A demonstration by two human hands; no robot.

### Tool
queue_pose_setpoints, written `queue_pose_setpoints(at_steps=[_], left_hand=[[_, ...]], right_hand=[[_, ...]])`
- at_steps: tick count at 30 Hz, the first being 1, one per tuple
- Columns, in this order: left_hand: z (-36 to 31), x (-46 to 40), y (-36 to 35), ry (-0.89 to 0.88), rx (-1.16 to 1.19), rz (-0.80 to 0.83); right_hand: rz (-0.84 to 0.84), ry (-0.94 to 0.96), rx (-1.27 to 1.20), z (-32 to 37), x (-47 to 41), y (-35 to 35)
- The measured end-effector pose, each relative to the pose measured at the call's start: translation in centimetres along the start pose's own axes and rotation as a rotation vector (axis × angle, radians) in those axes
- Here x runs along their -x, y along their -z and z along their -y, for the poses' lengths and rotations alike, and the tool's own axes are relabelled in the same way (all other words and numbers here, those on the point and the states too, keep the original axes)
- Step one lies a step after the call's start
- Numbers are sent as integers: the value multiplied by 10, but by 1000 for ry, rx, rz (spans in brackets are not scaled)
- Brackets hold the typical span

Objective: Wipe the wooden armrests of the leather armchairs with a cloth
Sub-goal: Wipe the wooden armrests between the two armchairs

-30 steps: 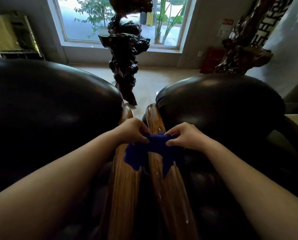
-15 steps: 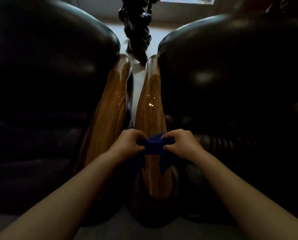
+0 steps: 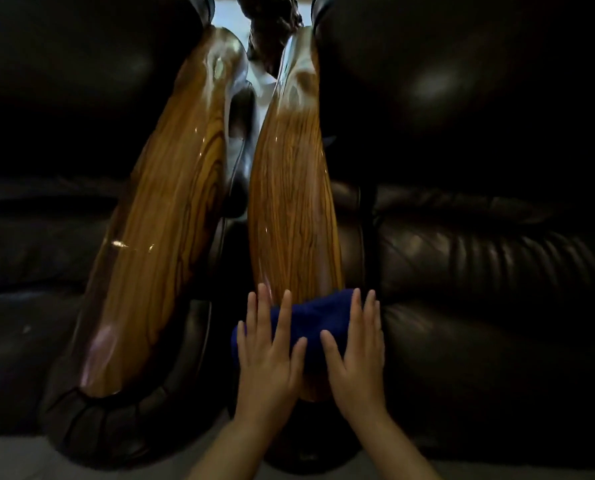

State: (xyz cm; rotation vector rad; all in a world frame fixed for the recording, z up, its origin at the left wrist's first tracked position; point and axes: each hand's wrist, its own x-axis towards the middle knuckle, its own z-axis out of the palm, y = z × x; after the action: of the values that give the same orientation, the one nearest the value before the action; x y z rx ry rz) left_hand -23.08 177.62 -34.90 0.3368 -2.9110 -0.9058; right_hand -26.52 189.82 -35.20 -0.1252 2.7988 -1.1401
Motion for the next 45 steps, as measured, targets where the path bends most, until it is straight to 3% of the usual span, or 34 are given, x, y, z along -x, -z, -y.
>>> queue_pose_setpoints(at_steps=[5, 11, 25, 30, 36, 45], left_hand=[[1, -24, -29, 65, 30, -89], [6, -71, -14, 2, 14, -154], [-17, -257, 42, -8, -215, -120], [-19, -273, 64, -41, -49, -184], [-3, -250, 59, 22, 62, 86], [-5, -362, 75, -57, 107, 178]], right_hand=[[-139, 31, -55, 6, -17, -23], [-122, 182, 59, 22, -67, -12], [-110, 168, 121, 94, -238, 10], [-170, 207, 6, 94, -249, 18], [-14, 249, -6, 77, -249, 16], [-39, 239, -9, 105, -348, 21]])
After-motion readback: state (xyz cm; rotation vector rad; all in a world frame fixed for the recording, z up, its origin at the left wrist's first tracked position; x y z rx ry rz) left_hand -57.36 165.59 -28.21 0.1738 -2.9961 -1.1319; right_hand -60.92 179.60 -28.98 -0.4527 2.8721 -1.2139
